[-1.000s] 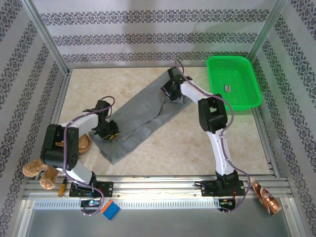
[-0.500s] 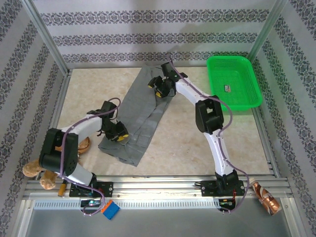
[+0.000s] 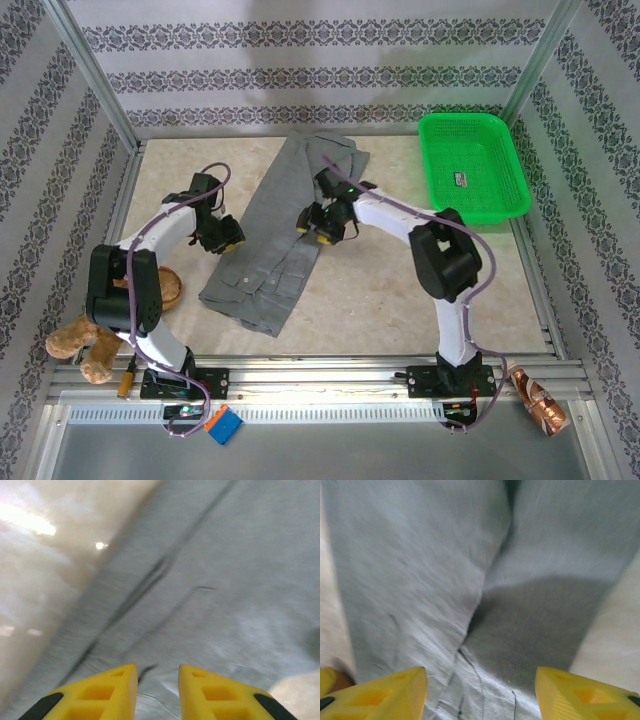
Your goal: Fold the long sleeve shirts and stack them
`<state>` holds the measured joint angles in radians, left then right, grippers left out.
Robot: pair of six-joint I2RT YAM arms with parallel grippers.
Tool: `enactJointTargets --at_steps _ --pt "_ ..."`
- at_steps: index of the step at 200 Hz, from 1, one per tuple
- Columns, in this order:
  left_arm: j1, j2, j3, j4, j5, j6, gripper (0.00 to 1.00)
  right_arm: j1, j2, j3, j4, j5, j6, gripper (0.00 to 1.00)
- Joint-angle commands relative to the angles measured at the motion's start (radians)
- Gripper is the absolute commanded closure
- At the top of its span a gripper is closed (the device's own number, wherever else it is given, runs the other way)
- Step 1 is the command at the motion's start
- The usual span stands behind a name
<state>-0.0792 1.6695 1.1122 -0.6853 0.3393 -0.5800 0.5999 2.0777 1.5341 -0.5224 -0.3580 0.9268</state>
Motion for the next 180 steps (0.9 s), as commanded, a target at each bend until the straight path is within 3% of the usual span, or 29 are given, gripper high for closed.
enactJointTargets --at_steps 1,40,102,137,159,180 --pt "0.000 0.012 -0.059 -0.024 -0.019 0.045 0.72 0.029 0.042 0.017 -0.039 -0.009 -0.023 0.41" --pt "-0.015 0.002 -0.201 0.062 0.060 0.017 0.72 0.023 0.096 0.017 -0.081 0.033 -0.052 0.42" --pt "-0.270 0.064 -0.269 0.225 0.257 -0.076 0.72 -0.035 0.023 -0.120 -0.136 0.162 -0.082 0.42" --pt "-0.301 -0.018 -0.275 0.266 0.376 -0.065 0.71 -0.055 -0.051 -0.176 -0.152 0.203 -0.138 0.41" --pt "-0.300 -0.105 -0.248 0.205 0.430 -0.007 0.66 -0.047 -0.117 -0.204 -0.138 0.217 -0.173 0.39" --pt "-0.272 -0.211 -0.200 0.046 0.382 0.087 0.60 -0.019 -0.190 -0.212 -0.144 0.216 -0.205 0.37"
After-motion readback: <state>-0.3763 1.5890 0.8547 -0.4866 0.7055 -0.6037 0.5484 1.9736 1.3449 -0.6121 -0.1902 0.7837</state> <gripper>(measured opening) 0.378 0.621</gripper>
